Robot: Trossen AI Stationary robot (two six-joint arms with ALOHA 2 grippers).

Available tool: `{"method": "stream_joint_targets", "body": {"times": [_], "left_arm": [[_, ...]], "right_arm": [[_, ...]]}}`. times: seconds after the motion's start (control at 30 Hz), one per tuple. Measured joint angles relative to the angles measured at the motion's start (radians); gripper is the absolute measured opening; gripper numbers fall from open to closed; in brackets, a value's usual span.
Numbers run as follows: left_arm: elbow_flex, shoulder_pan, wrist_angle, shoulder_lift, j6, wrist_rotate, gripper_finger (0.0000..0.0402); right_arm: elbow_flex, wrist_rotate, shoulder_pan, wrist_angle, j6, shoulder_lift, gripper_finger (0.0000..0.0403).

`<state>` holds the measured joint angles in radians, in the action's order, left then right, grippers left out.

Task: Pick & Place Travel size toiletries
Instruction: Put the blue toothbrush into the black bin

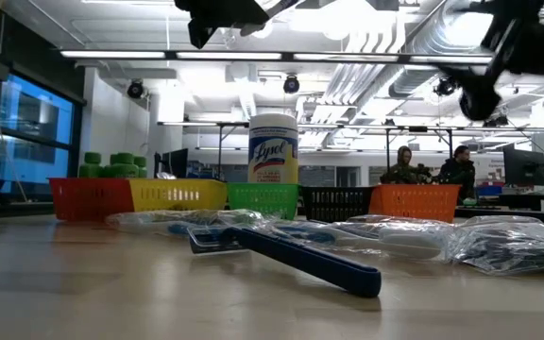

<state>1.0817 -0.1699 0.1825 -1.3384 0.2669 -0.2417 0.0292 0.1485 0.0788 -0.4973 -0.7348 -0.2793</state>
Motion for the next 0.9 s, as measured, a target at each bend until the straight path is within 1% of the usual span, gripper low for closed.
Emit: {"method": "stream_joint_targets", "body": {"times": [0.07, 0.1, 0.17, 0.23, 0.37, 0.43, 0.57, 0.63, 0.77, 0.9], "left_arm": [[0.000, 0.000, 0.000, 0.000, 0.000, 0.000, 0.0015], [0.000, 0.000, 0.000, 0.000, 0.000, 0.000, 0.0015], [0.000, 0.000, 0.000, 0.000, 0.000, 0.000, 0.0015], [0.000, 0.000, 0.000, 0.000, 0.000, 0.000, 0.0015], [0.000, 0.000, 0.000, 0.000, 0.000, 0.000, 0.0015], [0.000, 0.000, 0.000, 0.000, 0.000, 0.000, 0.0015], [0.000, 0.000, 0.000, 0.000, 0.000, 0.000, 0.0015], [0.000, 0.000, 0.000, 0.000, 0.001, 0.000, 0.0015], [0.000, 0.000, 0.000, 0.000, 0.002, 0.000, 0.0015], [0.000, 0.000, 0.000, 0.000, 0.004, 0.000, 0.0015]], "right_arm": [[0.000, -0.060, 0.000, -0.075, 0.102, -0.034, 0.0294], [0.000, -0.073, 0.000, -0.103, 0.130, -0.052, 0.0294], [0.000, -0.064, 0.000, -0.170, 0.155, -0.092, 0.0294], [0.001, -0.024, 0.000, -0.222, 0.133, -0.143, 0.0294], [0.007, 0.046, 0.000, -0.240, -0.002, -0.239, 0.0294], [0.028, 0.033, 0.000, -0.252, -0.012, -0.290, 0.0294], [0.111, -0.037, 0.000, -0.271, 0.033, -0.398, 0.0294], [0.163, -0.051, 0.000, -0.271, 0.086, -0.456, 0.0294], [0.274, -0.099, 0.000, -0.271, 0.243, -0.591, 0.0294], [0.380, -0.117, 0.000, -0.271, 0.384, -0.743, 0.0294]]}}
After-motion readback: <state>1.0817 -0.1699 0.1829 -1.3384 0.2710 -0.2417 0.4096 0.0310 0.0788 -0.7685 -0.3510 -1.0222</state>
